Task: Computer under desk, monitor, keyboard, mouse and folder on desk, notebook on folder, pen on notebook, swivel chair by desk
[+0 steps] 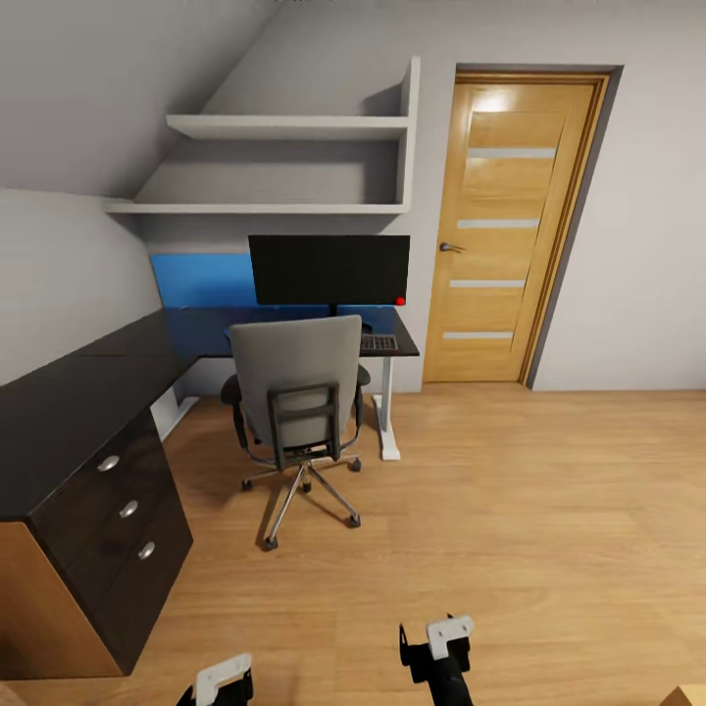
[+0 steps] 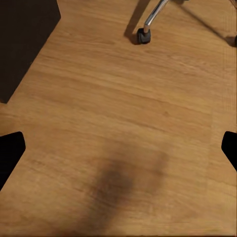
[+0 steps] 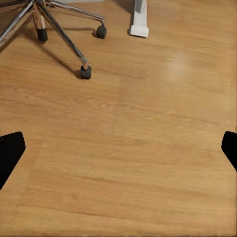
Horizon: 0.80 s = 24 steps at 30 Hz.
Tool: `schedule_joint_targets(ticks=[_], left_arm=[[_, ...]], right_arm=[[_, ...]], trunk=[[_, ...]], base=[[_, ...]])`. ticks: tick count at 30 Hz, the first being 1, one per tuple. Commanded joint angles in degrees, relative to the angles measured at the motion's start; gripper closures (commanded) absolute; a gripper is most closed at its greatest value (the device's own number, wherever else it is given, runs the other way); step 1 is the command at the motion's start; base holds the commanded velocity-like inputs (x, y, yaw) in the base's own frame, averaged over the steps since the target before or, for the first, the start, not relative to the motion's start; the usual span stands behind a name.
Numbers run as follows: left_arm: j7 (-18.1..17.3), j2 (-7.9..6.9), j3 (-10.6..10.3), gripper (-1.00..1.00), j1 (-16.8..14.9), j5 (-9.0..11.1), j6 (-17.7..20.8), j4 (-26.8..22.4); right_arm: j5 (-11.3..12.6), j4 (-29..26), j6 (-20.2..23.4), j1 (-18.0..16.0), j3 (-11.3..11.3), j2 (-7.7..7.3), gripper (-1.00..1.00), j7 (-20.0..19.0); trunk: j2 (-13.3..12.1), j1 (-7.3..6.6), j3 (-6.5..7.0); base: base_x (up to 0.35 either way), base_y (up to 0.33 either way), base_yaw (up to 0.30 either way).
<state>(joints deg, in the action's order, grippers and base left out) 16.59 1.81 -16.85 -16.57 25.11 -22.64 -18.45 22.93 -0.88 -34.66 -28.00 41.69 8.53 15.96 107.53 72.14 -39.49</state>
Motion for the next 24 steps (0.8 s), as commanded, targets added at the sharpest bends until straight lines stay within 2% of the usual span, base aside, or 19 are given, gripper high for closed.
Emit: schedule_joint_targets(ticks=[1, 4, 7, 12, 14, 19, 24], left_arm=[[0.43, -0.02, -0.51, -1.00, -0.05, 0.29, -0.57, 0.48], [0.40, 0.06, -0.56, -1.00, -0.05, 0.33, -1.76, 1.70], [0.13, 0.48, -0.66, -1.00, -0.05, 0.35, -2.91, 3.90], [-2.20, 1.58, -0.71, -1.00, -0.05, 0.34, -4.44, 8.35], [-3.56, 1.83, -0.72, -1.00, -0.05, 0.36, -5.33, 10.23], [-7.12, 2.27, -0.66, -1.00, -0.05, 0.41, -8.30, 14.34], [-9.11, 2.38, -0.48, -1.00, -0.05, 0.55, -10.56, 16.33]], right_arm=[[0.26, 0.26, -0.15, 0.07, 0.50, 0.01, -1.00, 0.28], [0.22, 1.04, -0.50, 0.58, 0.47, -0.01, -1.00, 0.25], [0.20, 1.67, -2.20, 1.62, 0.44, -0.67, -1.00, 0.27], [0.31, 2.00, -4.74, 2.91, 0.45, -3.31, -1.00, 0.23], [0.33, 2.01, -5.08, 3.10, 0.40, -3.83, -1.00, 0.23], [0.35, 2.02, -5.84, 3.30, 0.39, -4.42, -1.00, 0.22], [0.36, 2.02, -6.37, 3.43, 0.44, -4.51, -1.00, 0.22]], trunk=[[-0.39, -0.23, 0.13], [-1.59, -0.89, 0.67], [-2.80, -1.55, 1.21], [-4.80, -2.65, 2.10], [-5.60, -3.09, 2.46], [-7.61, -4.19, 3.36], [-9.61, -5.29, 4.26]], base=[[0.000, 0.000, 0.000], [0.000, 0.000, 0.000], [0.000, 0.000, 0.000], [0.000, 0.000, 0.000], [0.000, 0.000, 0.000], [0.000, 0.000, 0.000], [0.000, 0.000, 0.000]])
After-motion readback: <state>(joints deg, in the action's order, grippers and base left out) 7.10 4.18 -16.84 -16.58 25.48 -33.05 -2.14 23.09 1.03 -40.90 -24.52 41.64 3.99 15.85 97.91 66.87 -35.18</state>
